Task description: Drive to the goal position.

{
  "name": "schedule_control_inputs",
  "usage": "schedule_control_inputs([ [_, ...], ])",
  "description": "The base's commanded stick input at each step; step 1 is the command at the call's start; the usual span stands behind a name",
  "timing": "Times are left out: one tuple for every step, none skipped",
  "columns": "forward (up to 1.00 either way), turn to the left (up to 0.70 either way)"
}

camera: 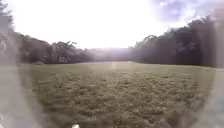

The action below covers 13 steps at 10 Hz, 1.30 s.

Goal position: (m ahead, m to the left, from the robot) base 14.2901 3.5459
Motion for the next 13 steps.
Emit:
schedule_control_inputs([
  [0.7, 0.0],
  [0.7, 0.0],
  [0.7, 0.0],
  [0.7, 0.0],
  [0.7, 0.0],
  [0.7, 0.0],
  [0.7, 0.0],
  [0.7, 0.0],
  [0.7, 0.0],
  [0.7, 0.0],
  [0.7, 0.0],
  [0.7, 0.0],
  [0.7, 0.0],
])
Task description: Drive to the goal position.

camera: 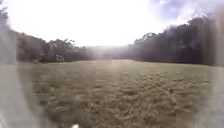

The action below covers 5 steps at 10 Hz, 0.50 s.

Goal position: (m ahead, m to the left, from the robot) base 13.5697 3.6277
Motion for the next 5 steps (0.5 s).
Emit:
schedule_control_inputs([
  [0.7, 0.0],
  [0.7, 0.0],
  [0.7, 0.0],
  [0.7, 0.0],
  [0.7, -0.06],
])
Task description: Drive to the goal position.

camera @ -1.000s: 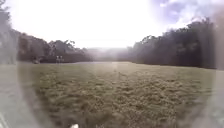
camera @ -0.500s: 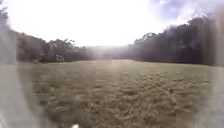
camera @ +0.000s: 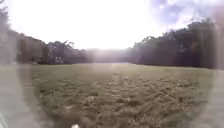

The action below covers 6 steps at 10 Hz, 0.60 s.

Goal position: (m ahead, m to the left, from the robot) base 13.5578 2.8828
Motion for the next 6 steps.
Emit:
schedule_control_inputs([
  [0.7, -0.12],
  [0.7, -0.14],
  [0.7, -0.14],
  [0.7, -0.14],
  [0.7, -0.14],
  [0.7, -0.12],
])
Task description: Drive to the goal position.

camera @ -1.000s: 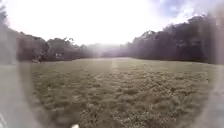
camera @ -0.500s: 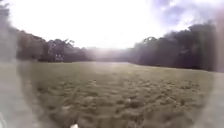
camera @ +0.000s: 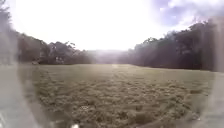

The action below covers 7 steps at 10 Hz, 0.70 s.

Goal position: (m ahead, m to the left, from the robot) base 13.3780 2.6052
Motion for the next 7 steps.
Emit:
schedule_control_inputs([
  [0.7, -0.05],
  [0.7, 0.0],
  [0.7, 0.0],
  [0.7, 0.0],
  [0.7, 0.0],
  [0.7, 0.0],
  [0.7, 0.0],
])
